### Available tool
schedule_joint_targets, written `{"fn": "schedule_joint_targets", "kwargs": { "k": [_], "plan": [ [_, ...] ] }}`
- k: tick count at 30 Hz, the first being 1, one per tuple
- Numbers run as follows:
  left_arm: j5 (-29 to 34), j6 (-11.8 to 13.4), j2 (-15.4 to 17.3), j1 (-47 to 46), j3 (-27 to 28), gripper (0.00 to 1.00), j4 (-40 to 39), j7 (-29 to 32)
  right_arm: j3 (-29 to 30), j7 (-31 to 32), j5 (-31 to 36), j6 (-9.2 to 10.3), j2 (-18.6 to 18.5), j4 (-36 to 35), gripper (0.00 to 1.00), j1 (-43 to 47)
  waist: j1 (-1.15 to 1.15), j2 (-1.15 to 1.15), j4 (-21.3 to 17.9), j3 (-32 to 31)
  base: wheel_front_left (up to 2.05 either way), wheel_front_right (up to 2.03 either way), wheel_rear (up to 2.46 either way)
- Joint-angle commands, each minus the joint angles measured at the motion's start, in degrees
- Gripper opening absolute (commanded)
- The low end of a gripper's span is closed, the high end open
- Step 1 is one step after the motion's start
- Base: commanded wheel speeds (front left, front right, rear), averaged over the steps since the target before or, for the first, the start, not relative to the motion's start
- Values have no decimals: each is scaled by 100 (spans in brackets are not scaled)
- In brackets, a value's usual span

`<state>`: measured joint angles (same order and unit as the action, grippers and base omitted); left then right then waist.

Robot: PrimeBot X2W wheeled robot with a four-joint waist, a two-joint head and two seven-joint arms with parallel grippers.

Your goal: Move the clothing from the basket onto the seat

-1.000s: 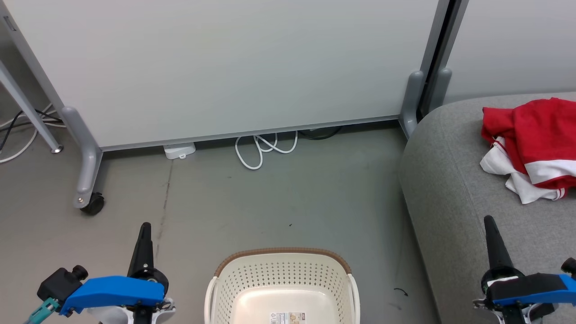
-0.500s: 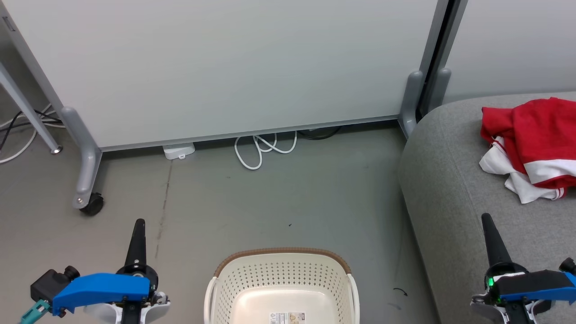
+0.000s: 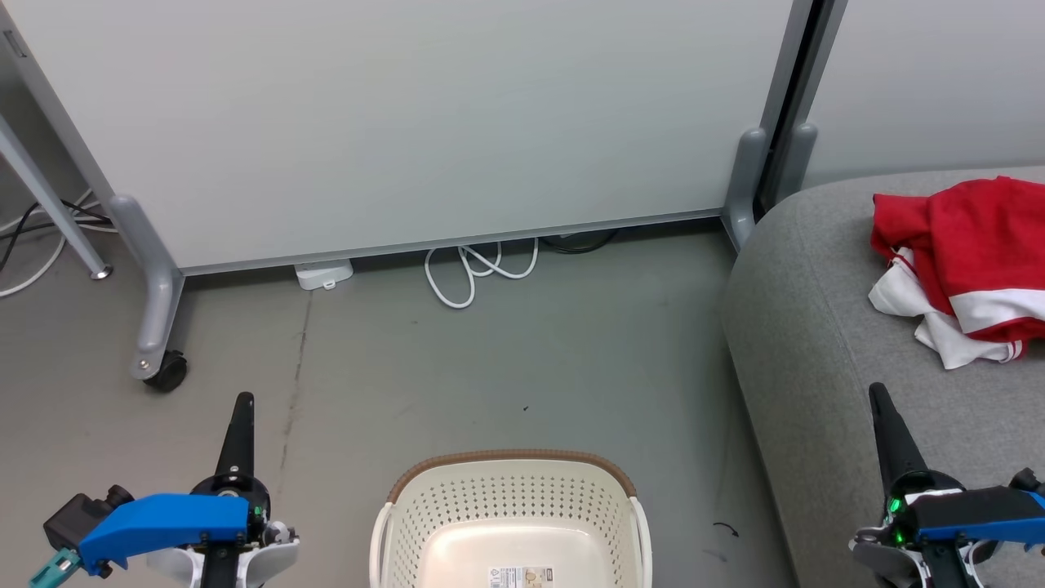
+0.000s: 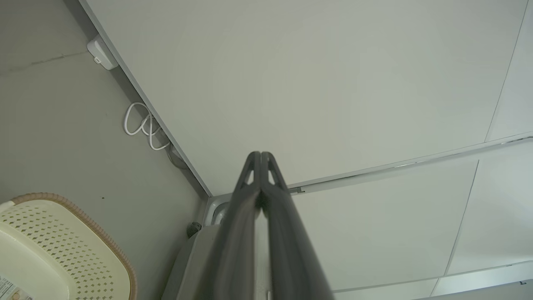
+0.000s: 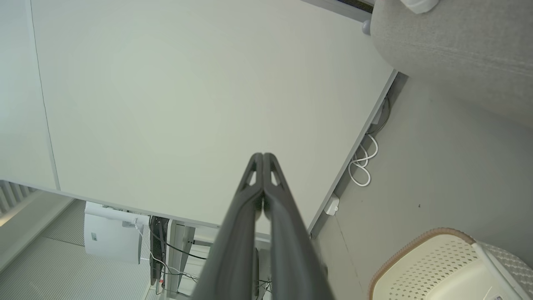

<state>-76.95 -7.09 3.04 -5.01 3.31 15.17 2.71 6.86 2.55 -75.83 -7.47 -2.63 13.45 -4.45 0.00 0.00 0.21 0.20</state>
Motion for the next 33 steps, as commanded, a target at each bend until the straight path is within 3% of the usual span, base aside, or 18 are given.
{"fn": "schedule_joint_targets", "kwargs": {
  "k": [1,33],
  "plan": [
    [-115,-33,2,-110,54,0,-53,29,-8,44,-128,-3,-37,-18,0,-117,0,0,-1,0,0,0,0],
    [-1477,-66,-19,-154,326,0,-122,377,-33,397,-1583,-4,-40,61,0,-206,0,0,-19,-2,0,0,0]
  ]
}}
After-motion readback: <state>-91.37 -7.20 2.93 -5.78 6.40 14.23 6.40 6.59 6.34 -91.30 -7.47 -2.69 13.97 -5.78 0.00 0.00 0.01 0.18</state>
